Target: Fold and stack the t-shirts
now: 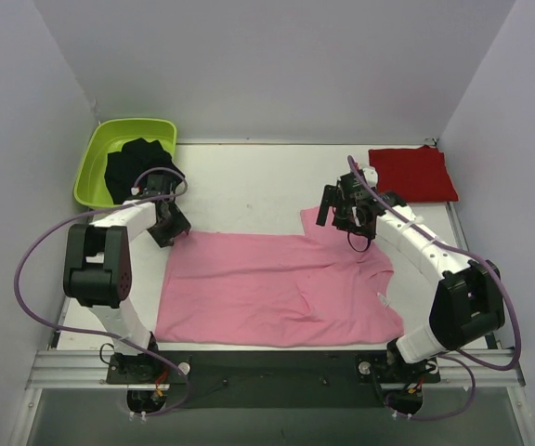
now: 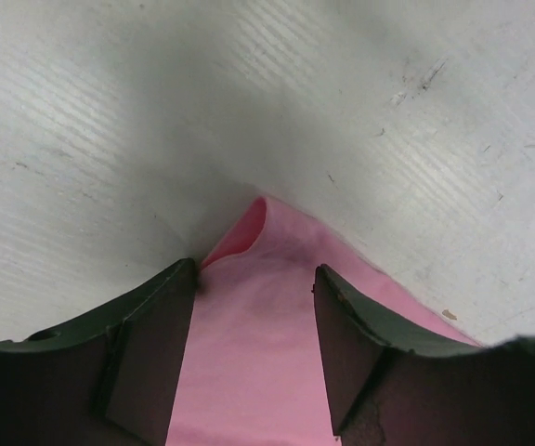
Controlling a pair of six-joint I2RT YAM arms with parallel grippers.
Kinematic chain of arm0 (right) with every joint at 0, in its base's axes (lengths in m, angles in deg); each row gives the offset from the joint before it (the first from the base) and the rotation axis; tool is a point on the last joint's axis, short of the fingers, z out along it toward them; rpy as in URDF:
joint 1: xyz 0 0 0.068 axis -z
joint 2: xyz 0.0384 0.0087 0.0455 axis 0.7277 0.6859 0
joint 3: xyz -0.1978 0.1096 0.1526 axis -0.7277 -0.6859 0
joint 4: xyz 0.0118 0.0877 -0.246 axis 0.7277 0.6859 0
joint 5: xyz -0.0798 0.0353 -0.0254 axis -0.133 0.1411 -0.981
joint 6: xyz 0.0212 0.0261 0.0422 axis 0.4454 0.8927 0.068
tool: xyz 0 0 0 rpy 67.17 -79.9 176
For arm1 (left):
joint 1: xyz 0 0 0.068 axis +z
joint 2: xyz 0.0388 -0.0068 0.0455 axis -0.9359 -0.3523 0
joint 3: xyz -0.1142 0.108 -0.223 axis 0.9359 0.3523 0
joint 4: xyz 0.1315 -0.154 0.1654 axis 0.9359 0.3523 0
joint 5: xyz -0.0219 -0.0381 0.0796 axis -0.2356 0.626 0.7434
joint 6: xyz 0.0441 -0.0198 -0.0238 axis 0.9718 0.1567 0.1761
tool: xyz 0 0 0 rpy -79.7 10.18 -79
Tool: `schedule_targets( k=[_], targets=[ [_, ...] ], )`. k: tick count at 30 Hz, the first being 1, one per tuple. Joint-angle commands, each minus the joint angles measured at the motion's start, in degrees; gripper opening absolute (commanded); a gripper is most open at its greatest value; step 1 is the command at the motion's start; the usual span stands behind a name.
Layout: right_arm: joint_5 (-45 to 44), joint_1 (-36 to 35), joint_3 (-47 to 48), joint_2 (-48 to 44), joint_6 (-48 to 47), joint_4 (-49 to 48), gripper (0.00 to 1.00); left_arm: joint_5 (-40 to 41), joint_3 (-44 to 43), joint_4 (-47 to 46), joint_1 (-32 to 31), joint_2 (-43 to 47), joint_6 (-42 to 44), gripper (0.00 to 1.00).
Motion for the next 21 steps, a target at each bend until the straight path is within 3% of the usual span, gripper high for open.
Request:
schedule_targets(
  k=[1,6,18,21],
  targets=[
    [-1.3,-0.1,-0.7,-1.4,-0.9,0.5,1.00,-1.8,-1.7,-2.8,1.3,-1.6,0.0,0.62],
    [-1.1,0.0,-0.6,-0.7,-0.8,0.2,1.00,-1.7,-1.3,-3.5,2.7,-1.5,0.4,0.55],
    [-1.0,0.0,-1.1,-0.1,-0.9,-0.1,1.00,-2.3,-3.7,-3.5,3.6,-4.1,0.3,0.52],
    [-1.0,0.1,-1.1,0.0,-0.9,-0.2,1.00,-2.3,-3.1,-4.2,3.6,-4.2,0.3,0.47]
  ],
)
